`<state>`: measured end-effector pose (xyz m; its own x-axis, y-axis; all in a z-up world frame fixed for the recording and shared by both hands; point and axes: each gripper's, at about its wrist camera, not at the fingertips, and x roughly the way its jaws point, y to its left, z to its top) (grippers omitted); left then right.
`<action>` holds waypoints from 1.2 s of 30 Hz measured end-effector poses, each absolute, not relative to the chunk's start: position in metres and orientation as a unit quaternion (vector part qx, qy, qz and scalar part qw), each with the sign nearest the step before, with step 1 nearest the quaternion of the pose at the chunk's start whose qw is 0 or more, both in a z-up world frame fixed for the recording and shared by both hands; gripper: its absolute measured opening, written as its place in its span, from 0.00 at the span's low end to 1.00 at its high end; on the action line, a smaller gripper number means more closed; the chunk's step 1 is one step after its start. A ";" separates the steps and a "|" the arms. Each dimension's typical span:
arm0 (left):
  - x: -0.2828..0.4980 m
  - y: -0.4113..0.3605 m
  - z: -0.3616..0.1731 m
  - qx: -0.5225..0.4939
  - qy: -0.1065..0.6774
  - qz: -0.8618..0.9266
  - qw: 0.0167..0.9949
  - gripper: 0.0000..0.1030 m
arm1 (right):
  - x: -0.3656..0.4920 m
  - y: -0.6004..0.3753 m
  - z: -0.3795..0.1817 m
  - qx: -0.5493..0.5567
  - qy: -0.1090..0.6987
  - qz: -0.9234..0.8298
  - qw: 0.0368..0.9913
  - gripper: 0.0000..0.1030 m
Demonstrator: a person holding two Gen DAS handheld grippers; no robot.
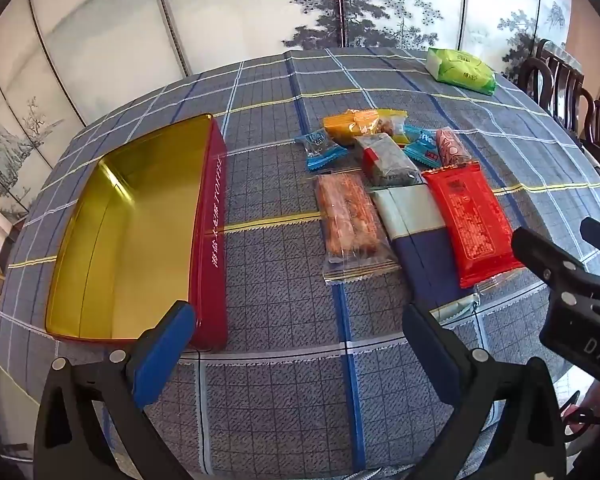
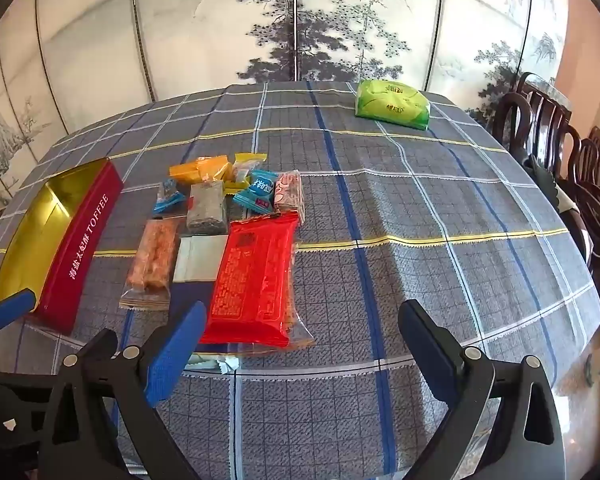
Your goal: Organize snacks
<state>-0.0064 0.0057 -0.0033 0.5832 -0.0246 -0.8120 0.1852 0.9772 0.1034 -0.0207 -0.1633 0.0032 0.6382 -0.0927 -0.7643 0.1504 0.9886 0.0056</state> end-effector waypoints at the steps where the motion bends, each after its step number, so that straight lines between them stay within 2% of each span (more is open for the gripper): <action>1: -0.004 0.001 -0.004 0.097 0.463 -0.055 0.879 1.00 | -0.020 -0.163 0.003 0.033 0.420 -0.068 0.905 0.94; 12: 0.000 0.011 -0.002 0.085 0.474 -0.063 0.874 0.99 | -0.023 -0.165 -0.005 0.034 0.423 -0.059 0.904 0.93; 22: 0.002 0.014 -0.005 0.084 0.475 -0.057 0.874 0.90 | -0.015 -0.156 -0.001 0.018 0.432 -0.052 0.900 0.86; 33: 0.001 0.015 -0.001 0.088 0.456 -0.057 0.884 0.89 | -0.013 -0.154 -0.003 0.018 0.434 -0.049 0.899 0.86; 36: 0.001 0.015 0.000 0.077 0.459 -0.075 0.882 0.82 | -0.013 -0.155 -0.003 0.020 0.434 -0.047 0.899 0.86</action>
